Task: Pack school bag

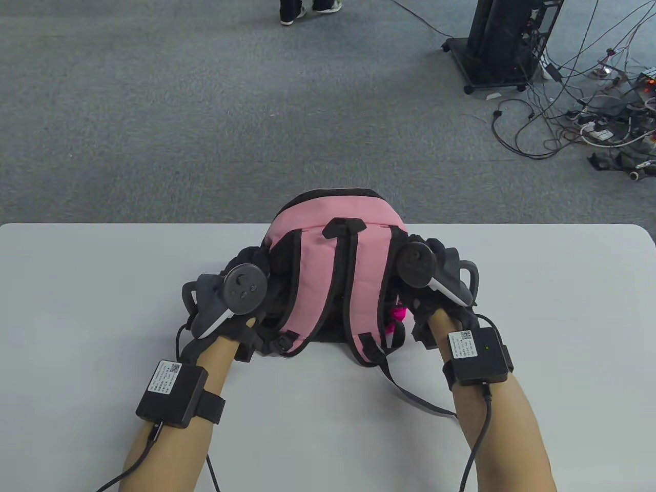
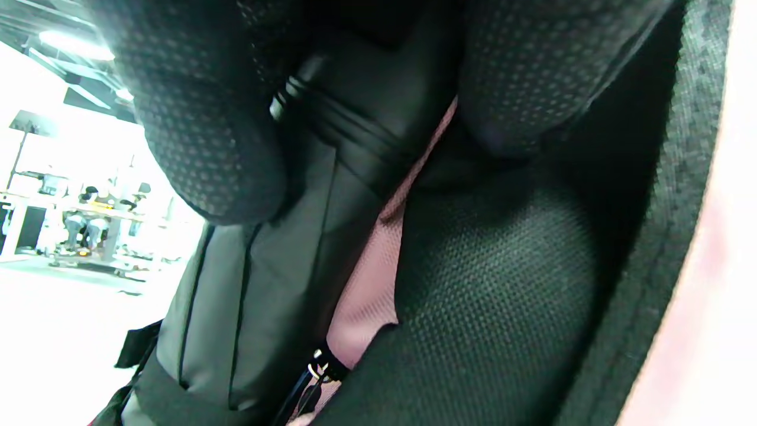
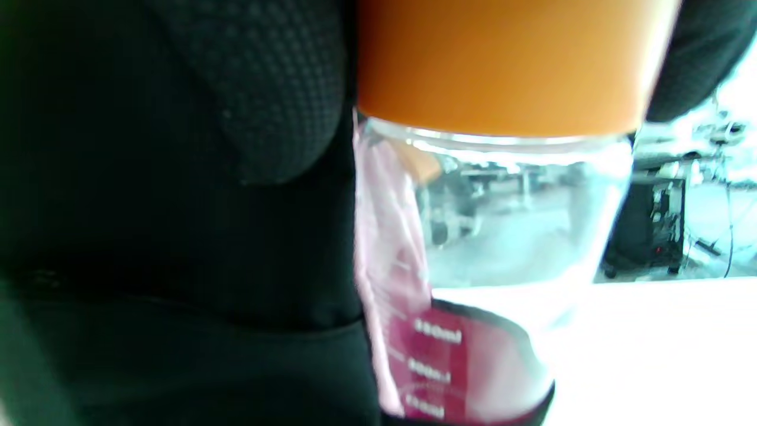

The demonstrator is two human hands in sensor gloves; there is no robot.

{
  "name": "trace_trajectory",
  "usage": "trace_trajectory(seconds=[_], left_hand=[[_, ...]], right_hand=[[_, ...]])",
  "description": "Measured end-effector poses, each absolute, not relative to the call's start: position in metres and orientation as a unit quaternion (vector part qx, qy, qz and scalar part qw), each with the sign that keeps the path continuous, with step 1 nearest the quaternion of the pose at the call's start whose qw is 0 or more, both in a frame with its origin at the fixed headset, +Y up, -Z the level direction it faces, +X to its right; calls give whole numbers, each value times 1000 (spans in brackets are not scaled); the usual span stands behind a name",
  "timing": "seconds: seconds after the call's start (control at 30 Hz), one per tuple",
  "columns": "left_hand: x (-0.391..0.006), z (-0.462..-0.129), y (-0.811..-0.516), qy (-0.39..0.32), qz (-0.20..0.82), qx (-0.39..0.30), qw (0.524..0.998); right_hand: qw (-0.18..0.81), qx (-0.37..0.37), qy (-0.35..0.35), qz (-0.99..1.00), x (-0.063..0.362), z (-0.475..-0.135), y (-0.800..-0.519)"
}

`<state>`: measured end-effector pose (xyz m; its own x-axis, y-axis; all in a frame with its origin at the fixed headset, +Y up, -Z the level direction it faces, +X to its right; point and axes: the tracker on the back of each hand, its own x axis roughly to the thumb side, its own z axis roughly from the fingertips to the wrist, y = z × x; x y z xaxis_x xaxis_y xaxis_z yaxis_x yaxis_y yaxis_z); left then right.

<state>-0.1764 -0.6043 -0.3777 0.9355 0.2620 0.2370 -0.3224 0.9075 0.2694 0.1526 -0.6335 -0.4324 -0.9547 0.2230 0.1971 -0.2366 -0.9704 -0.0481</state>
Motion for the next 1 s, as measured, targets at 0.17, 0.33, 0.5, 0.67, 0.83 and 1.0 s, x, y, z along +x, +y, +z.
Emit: trace_trajectory(seconds=[0.17,0.33,0.5,0.67,0.83,1.0], left_hand=[[-193,-361,-593,-101,142,151,973],[-207,-326,-563,-112,104,188,970],[-213,-269,-542,-180,94,195,959],[-212,-216,-557,-211,88,211,950],[-204,-177,-604,-179,-46,149,971],[-209,-168,-646,-180,-46,157,970]], right_hand=[[188,153,-67,968,174,-416,-611],[180,169,-115,962,192,-378,-569],[136,232,-158,950,189,-317,-545],[115,271,-177,939,182,-263,-559],[87,280,-189,937,173,-223,-606],[69,268,-146,950,169,-212,-655]])
